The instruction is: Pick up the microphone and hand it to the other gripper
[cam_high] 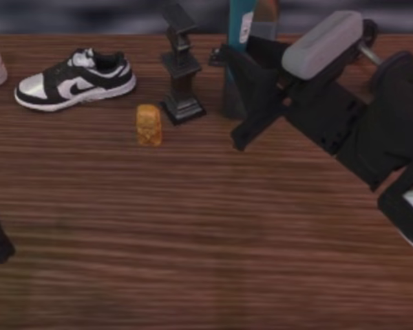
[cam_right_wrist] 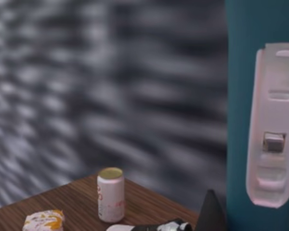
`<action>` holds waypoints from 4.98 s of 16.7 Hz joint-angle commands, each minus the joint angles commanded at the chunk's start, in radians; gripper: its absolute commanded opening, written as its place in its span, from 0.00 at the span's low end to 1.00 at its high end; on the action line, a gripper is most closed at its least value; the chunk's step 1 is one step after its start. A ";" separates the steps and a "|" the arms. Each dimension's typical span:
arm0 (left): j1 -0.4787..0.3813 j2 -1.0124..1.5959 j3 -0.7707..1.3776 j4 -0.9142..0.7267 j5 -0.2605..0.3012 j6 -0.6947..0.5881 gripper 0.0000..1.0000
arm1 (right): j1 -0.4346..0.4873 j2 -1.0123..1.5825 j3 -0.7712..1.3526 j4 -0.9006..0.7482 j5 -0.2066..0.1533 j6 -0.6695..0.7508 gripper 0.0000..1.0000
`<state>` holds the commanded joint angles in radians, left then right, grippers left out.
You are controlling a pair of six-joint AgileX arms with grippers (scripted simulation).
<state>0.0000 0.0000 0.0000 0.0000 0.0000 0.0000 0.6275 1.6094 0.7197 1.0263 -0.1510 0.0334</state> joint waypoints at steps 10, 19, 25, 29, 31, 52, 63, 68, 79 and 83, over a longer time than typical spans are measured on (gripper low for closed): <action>-0.130 0.452 0.292 0.174 0.289 0.041 1.00 | 0.000 0.000 0.000 0.000 0.000 0.000 0.00; -0.297 1.123 0.679 0.404 0.665 0.100 1.00 | 0.000 0.000 0.000 0.000 0.000 0.000 0.00; -0.326 1.230 0.744 0.442 0.729 0.107 1.00 | 0.000 0.000 0.000 0.000 0.000 0.000 0.00; -0.333 1.243 0.754 0.445 0.718 0.107 1.00 | 0.000 0.000 0.000 0.000 0.000 0.000 0.00; -0.366 1.299 0.799 0.460 0.689 0.105 1.00 | 0.000 0.000 0.000 0.000 0.000 0.000 0.00; -0.530 1.565 1.005 0.525 0.530 0.099 0.32 | 0.000 0.000 0.000 0.000 0.000 0.000 0.00; -0.530 1.565 1.005 0.525 0.530 0.099 0.00 | 0.000 0.000 0.000 0.000 0.000 0.000 0.00; -0.530 1.565 1.005 0.525 0.530 0.099 0.00 | 0.000 0.000 0.000 0.000 0.000 0.000 0.23; -0.530 1.565 1.005 0.525 0.530 0.099 0.00 | 0.000 0.000 0.000 0.000 0.000 0.000 1.00; -0.530 1.565 1.005 0.525 0.530 0.099 0.00 | 0.000 0.000 0.000 0.000 0.000 0.000 1.00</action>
<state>-0.5297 1.5653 1.0049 0.5245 0.5303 0.0989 0.6275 1.6094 0.7197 1.0263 -0.1510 0.0334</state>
